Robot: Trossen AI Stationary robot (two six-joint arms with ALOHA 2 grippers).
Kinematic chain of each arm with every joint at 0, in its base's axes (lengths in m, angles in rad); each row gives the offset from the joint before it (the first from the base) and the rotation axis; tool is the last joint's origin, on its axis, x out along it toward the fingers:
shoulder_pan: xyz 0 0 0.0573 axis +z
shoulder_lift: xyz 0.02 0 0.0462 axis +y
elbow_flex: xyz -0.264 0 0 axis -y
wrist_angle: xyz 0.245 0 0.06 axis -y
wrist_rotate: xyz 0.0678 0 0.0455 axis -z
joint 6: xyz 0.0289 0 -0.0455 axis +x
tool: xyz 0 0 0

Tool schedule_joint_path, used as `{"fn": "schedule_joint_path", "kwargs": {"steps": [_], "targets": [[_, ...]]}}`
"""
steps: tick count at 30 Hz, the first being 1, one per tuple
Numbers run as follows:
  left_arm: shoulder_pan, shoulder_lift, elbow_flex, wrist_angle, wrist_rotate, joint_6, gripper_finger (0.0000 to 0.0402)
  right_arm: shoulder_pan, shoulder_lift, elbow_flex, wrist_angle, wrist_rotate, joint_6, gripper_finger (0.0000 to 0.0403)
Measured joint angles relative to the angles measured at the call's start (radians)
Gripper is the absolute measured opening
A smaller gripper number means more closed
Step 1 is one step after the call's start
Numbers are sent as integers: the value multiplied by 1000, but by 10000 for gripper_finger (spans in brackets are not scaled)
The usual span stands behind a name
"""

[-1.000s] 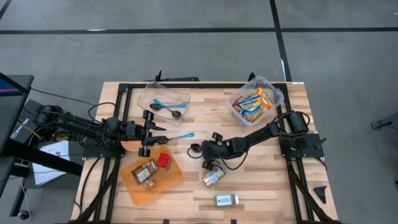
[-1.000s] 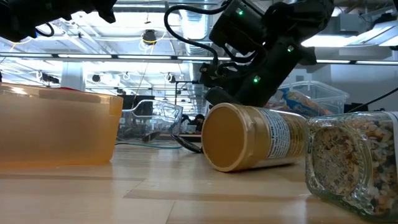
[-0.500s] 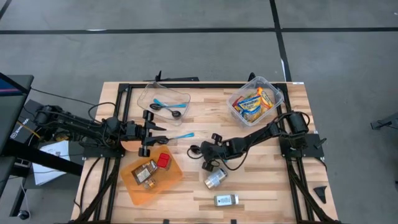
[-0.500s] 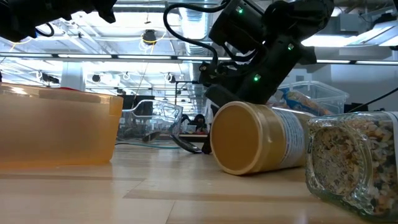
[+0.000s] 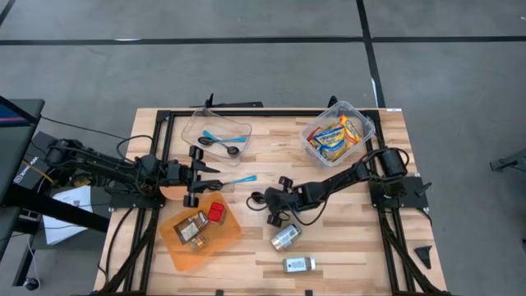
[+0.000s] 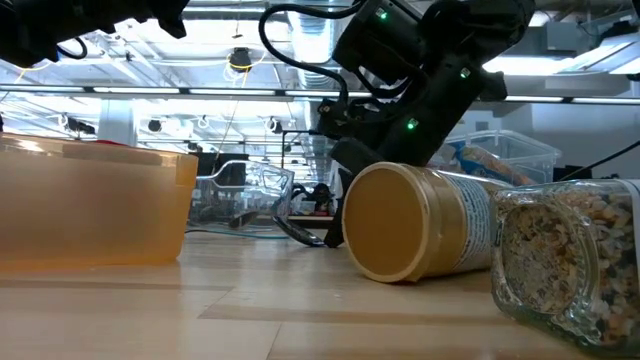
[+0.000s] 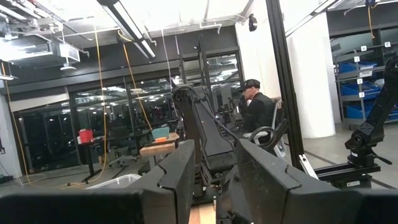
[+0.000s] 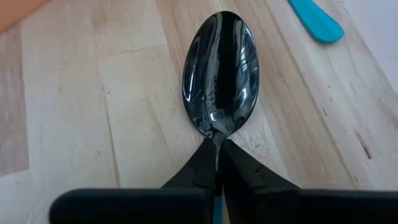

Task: Pick & Place Food Item
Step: Put the blue spoon into the left transparent bin

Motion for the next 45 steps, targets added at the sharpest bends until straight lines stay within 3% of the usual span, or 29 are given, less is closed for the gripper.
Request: {"fn": "schedule_joint_path", "kwargs": {"steps": [11, 23, 30, 38, 45], "targets": [[0, 0, 0, -9, 0, 0, 112, 83, 10, 97, -173, 221, -84, 3], [0, 25, 2, -10, 0, 0, 112, 181, 7, 151, -226, 681, -154, 1], [0, 155, 92, -94, -10, 0, 112, 243, 5, 153, -235, 957, -175, 1], [-63, 402, 315, -402, -262, 97, 112, 285, 4, 154, -266, 1123, -185, 1], [-105, 614, 441, -395, -430, 157, 112, 308, 3, 154, -286, 1206, -221, 1]]}}
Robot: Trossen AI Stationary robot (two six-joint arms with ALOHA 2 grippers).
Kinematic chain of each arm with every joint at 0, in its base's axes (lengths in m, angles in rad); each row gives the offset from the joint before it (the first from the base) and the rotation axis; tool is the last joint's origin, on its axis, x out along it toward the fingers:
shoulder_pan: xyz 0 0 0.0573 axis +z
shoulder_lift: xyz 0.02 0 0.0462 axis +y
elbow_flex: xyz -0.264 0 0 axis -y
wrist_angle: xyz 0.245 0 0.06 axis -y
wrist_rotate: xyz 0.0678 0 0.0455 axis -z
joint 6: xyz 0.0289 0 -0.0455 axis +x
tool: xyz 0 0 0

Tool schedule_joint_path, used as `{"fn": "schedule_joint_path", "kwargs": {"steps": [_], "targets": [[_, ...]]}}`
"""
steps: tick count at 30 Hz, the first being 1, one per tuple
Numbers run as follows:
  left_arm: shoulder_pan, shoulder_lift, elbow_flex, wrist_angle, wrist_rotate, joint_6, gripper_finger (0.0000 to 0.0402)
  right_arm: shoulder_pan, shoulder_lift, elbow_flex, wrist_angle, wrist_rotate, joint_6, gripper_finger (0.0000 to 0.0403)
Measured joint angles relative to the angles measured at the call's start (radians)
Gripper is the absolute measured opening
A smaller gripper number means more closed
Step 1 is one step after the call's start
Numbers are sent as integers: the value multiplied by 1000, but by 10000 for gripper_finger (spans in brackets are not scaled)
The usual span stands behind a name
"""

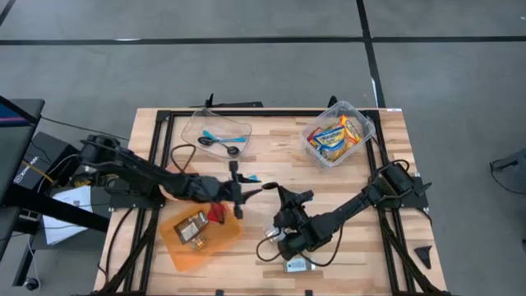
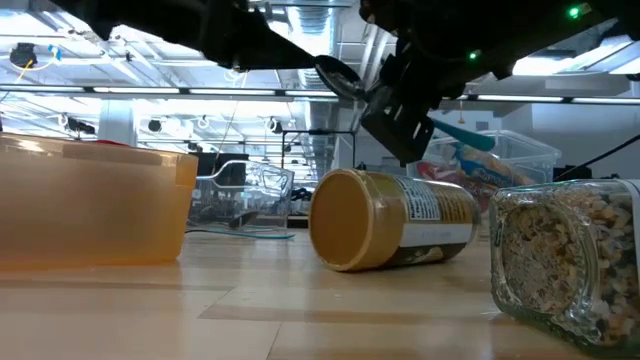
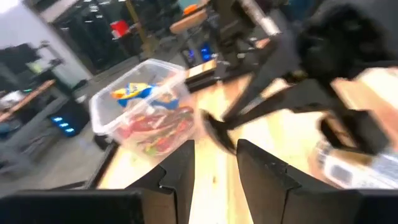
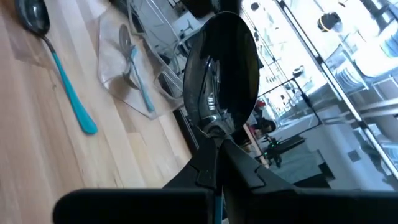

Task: Pick & Place Food Item
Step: Put the blue spoon into the left transparent bin

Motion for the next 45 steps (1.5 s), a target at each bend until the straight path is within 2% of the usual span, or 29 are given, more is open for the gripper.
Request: {"fn": "schedule_joint_path", "kwargs": {"steps": [6, 22, 28, 31, 34, 37, 45], "targets": [[0, 49, 18, 67, -37, -16, 112, -2, 0, 0, -1, 0, -11, 1], [26, 46, 18, 44, -10, -134, 105, -2, 0, 0, -1, -3, -17, 1], [49, 46, 18, 43, 31, -193, 76, -4, -1, 0, 4, -2, -35, 1], [60, 46, 18, 43, 68, -227, 45, -3, -1, 0, 10, 3, -40, 1], [72, 45, 17, 37, 63, -260, 11, -3, -2, 0, 10, 17, -40, 0], [76, 45, 16, 34, 64, -268, 6, -2, -2, 0, 10, 17, -40, 1], [75, 45, 16, 40, 41, -262, 1, -1, -3, 1, 12, -11, -43, 64]]}}
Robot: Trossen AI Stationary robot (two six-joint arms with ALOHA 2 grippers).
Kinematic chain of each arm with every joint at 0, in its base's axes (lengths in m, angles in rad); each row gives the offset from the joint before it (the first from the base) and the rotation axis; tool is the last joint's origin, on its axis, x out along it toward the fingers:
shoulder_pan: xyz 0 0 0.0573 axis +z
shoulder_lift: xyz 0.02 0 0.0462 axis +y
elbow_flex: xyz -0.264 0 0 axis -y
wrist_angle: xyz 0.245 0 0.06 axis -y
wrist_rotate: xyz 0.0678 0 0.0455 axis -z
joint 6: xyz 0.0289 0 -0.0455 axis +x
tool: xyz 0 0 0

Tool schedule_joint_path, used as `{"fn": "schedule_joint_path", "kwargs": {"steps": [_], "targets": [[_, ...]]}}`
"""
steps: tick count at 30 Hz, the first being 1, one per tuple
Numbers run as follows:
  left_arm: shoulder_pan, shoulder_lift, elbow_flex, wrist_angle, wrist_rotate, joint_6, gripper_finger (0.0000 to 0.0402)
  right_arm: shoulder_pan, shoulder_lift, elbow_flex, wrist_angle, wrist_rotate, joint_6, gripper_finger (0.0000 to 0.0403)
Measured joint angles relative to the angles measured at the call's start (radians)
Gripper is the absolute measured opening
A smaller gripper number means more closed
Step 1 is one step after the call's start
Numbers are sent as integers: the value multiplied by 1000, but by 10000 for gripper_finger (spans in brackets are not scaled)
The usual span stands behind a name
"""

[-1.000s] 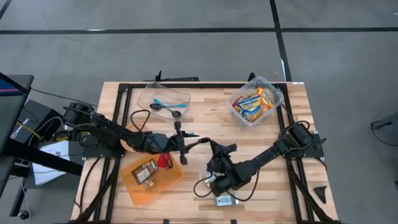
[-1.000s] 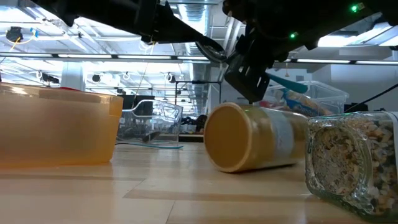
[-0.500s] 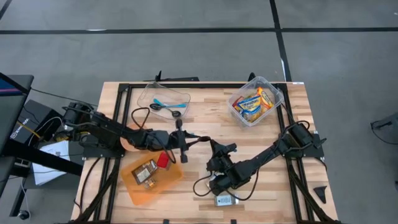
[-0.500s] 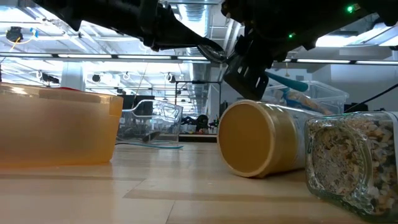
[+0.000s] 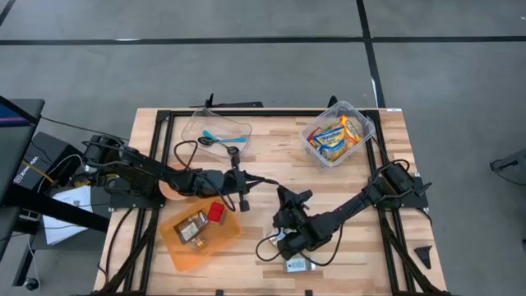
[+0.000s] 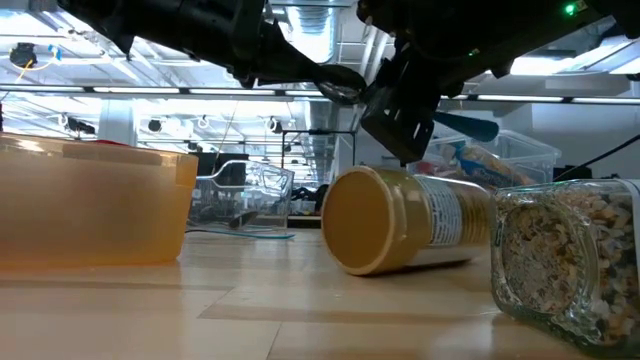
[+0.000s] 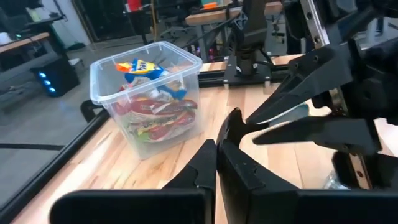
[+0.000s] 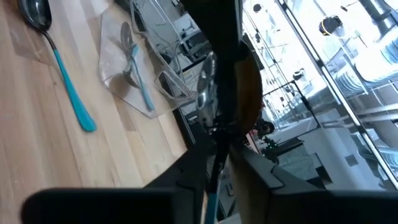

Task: Pick & Place Food Item
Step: Put the blue spoon into the left transparent bin

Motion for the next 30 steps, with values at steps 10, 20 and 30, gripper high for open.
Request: {"fn": "schedule_joint_path", "kwargs": {"steps": [10, 20, 30], "targets": [[-7, 0, 1, 3, -182, 43, 0, 0, 0, 0, -1, -26, 0, 91], [-46, 0, 1, 3, -483, 184, 0, -1, 1, 0, -5, -52, 3, 92], [-15, -26, -23, -4, -610, 269, 0, -1, 1, 0, -5, -56, 4, 92]]}}
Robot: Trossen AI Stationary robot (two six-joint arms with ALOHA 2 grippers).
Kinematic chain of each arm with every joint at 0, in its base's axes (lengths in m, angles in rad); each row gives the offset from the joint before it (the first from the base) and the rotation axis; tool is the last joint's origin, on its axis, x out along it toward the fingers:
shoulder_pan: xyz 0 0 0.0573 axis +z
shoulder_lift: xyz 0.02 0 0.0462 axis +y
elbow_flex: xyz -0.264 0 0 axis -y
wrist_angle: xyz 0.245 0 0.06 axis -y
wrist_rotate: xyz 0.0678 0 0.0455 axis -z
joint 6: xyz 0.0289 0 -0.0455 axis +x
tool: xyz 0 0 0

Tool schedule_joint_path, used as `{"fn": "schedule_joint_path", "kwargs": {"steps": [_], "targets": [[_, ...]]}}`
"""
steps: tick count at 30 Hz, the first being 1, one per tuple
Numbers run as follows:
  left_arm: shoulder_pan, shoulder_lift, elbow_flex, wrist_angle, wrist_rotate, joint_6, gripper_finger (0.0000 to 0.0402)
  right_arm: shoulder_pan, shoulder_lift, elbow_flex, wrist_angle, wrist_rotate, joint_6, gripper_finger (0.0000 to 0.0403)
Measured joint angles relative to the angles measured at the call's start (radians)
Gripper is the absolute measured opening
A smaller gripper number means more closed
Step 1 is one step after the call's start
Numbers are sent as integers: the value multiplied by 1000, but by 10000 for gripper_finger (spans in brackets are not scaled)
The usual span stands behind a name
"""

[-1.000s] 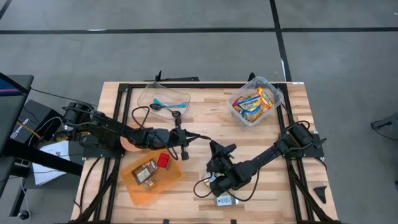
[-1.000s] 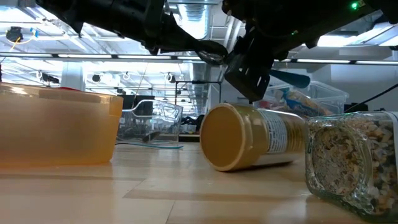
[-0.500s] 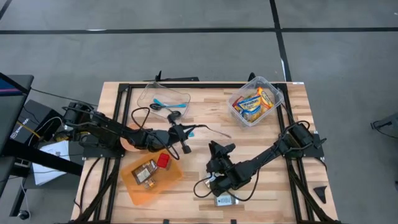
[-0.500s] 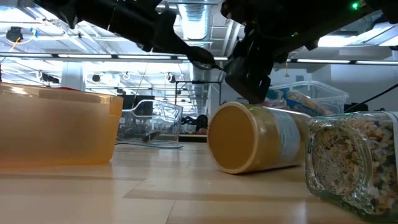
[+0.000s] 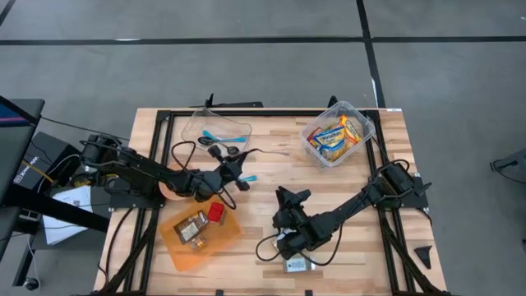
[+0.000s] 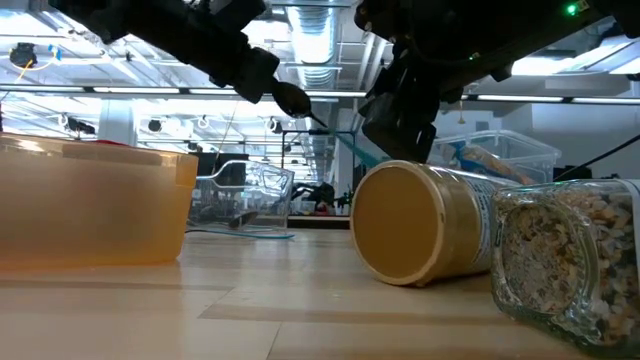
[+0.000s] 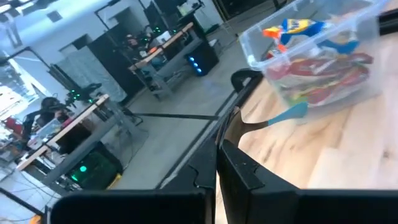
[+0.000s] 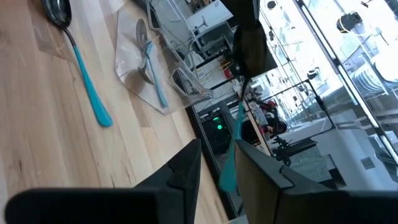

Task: Pick & Place Food Item
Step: Put the blue spoon into the left transparent bin

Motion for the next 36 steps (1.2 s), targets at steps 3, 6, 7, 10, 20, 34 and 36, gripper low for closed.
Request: {"fn": "schedule_joint_path", "kwargs": {"steps": [3, 6, 7, 10, 20, 34, 36], "targets": [[45, -61, -52, -4, 42, -10, 0, 0, 0, 0, 3, -11, 3, 92], [95, -164, -107, 3, 96, -32, 0, -2, 0, -2, -5, -26, 19, 92], [107, -206, -130, 1, 113, -36, 0, -3, 1, -2, -9, -26, 24, 92], [142, -342, -201, -1, 131, -39, 0, -7, 1, -2, -23, -27, 42, 92], [243, -795, -387, -188, 153, -126, 0, -24, 1, -2, -23, -76, 55, 92], [450, -985, -389, -534, 411, -299, 0, -48, 1, -2, -23, -171, 61, 92], [484, -985, -389, -554, 443, -300, 0, -48, 1, -2, -23, -175, 60, 92]]}}
